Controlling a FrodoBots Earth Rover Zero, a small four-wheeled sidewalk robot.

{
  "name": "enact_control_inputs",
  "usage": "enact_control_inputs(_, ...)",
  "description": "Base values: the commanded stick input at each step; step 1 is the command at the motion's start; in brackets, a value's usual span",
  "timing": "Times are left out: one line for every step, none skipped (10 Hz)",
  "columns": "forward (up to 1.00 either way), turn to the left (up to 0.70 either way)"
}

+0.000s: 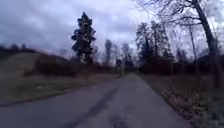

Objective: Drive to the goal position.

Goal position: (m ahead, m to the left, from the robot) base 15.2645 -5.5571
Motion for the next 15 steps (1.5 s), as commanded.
enact_control_inputs(0.5,0.0)
enact_control_inputs(0.5,0.0)
enact_control_inputs(0.5,0.0)
enact_control_inputs(0.5,0.0)
enact_control_inputs(0.5,0.0)
enact_control_inputs(0.5,0.0)
enact_control_inputs(0.5,0.0)
enact_control_inputs(0.5,0.0)
enact_control_inputs(0.5,-0.5)
enact_control_inputs(0.5,-0.5)
enact_control_inputs(0.5,-0.24)
enact_control_inputs(0.5,0.0)
enact_control_inputs(0.5,0.0)
enact_control_inputs(0.5,0.0)
enact_control_inputs(0.5,0.0)
